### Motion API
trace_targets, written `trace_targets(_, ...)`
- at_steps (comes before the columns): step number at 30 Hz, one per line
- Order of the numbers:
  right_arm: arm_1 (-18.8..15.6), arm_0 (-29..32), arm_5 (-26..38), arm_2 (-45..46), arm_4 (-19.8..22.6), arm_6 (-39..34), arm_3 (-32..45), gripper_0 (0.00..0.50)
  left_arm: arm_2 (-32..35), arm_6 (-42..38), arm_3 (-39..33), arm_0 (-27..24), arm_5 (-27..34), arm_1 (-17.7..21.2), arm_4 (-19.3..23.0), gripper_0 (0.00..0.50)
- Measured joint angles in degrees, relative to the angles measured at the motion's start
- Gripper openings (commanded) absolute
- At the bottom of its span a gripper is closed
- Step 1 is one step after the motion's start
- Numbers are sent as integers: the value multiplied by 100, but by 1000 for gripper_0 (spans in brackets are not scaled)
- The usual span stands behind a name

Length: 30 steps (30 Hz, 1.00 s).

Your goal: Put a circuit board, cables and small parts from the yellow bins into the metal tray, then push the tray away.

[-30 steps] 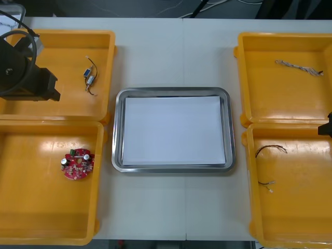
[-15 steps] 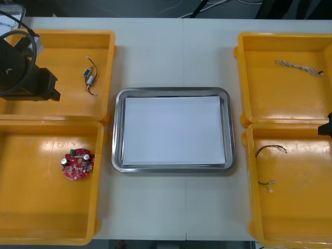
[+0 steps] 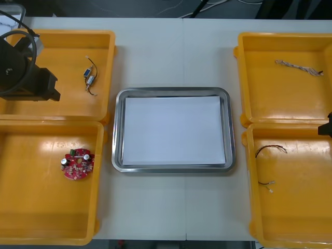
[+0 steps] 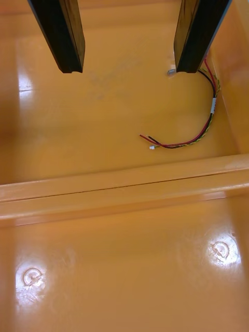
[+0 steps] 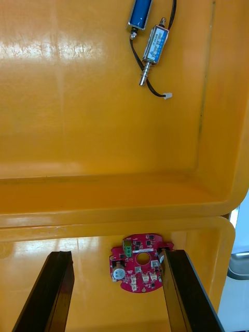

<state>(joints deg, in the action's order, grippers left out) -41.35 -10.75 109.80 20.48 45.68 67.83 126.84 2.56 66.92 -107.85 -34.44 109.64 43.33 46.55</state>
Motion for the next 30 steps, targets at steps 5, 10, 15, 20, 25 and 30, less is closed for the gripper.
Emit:
trace_targets(5,0,0,0,0,0,0,0,500,0,0,0,0,0,0,0,500)
trace_targets(10,0,0,0,0,0,0,0,500,0,0,0,0,0,0,0,500)
trace_targets(15,0,0,0,0,0,0,0,500,0,0,0,0,0,0,0,500)
trace_targets(20,0,0,0,0,0,0,0,500,0,0,0,0,0,0,0,500)
trace_targets(25,0,0,0,0,0,0,0,500,0,0,0,0,0,0,0,500)
trace_targets(30,0,0,0,0,0,0,0,500,0,0,0,0,0,0,0,500)
